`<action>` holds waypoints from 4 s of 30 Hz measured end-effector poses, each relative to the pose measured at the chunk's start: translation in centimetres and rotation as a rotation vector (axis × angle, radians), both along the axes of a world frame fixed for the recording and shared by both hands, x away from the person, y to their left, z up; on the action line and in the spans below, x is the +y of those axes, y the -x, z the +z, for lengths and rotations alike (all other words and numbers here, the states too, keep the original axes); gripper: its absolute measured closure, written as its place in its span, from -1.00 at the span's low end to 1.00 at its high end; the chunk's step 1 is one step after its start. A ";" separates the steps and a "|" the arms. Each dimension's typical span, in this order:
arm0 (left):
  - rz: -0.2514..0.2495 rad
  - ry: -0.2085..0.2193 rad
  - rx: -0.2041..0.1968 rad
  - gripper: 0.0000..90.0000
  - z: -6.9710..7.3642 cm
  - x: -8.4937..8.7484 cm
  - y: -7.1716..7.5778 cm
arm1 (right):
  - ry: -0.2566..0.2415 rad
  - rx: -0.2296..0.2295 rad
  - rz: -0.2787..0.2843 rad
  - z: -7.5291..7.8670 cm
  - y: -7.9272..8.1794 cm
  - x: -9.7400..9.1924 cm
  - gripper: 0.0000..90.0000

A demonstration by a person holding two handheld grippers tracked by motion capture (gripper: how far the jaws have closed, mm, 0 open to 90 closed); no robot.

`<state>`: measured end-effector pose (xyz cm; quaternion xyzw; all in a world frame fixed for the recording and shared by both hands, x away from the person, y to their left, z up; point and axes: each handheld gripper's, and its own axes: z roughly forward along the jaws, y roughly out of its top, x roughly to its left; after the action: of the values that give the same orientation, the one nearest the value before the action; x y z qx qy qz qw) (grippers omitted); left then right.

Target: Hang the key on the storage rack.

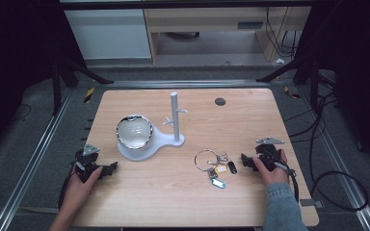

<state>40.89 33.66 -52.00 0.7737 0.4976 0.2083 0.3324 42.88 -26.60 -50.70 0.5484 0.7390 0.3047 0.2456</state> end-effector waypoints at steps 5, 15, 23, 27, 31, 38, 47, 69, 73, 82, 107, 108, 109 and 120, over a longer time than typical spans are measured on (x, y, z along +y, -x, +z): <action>0.000 0.000 0.000 -1.00 0.0 0.0 0.0 | -0.001 0.000 -0.001 0.0 0.0 0.0 -1.00; 0.000 0.000 0.000 -1.00 0.0 0.0 0.0 | 0.002 -0.001 0.003 0.0 0.1 -0.1 -1.00; 0.000 0.000 0.000 -1.00 0.0 0.0 0.0 | 0.007 0.022 0.045 0.3 0.3 -0.5 -0.89; 0.000 0.000 0.000 -1.00 0.0 0.0 0.0 | 0.015 0.036 0.063 0.7 0.5 -0.7 -0.71; -0.001 -0.001 0.000 -1.00 0.0 0.0 0.0 | 0.043 0.055 0.093 1.2 0.8 -0.7 -0.56; 0.001 0.000 0.001 -1.00 0.0 0.0 0.0 | 0.105 0.081 0.168 2.9 1.0 -0.4 -0.35; 0.001 0.000 0.000 -1.00 0.0 0.0 0.0 | 0.151 0.141 0.252 5.9 0.2 0.3 -0.12; -0.001 -0.003 0.002 -1.00 0.0 0.0 0.0 | 0.318 0.343 0.626 6.8 -3.4 7.2 0.28; 0.000 -0.003 0.001 -1.00 0.0 0.0 0.0 | 0.343 0.349 0.692 6.6 -4.1 8.2 0.47; 0.000 -0.003 0.002 -1.00 0.0 0.0 0.0 | 0.438 0.398 0.800 5.9 -4.7 10.4 0.80; 0.000 -0.002 0.001 -1.00 0.0 0.0 0.0 | 0.515 0.472 0.883 5.0 -5.1 12.0 0.86; -0.001 -0.003 0.002 -1.00 0.0 0.0 0.0 | 0.514 0.472 0.882 4.9 -5.2 12.1 0.86; -0.001 -0.003 0.002 -1.00 0.0 0.0 0.0 | 0.514 0.474 0.886 4.8 -5.2 12.2 0.87; -0.001 -0.003 0.002 -1.00 0.0 0.0 0.0 | 0.533 0.482 0.907 4.5 -5.4 13.3 0.89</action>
<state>40.88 33.68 -51.99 0.7744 0.4973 0.2083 0.3310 48.26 -13.33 -46.19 0.1498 0.9865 0.0494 0.0448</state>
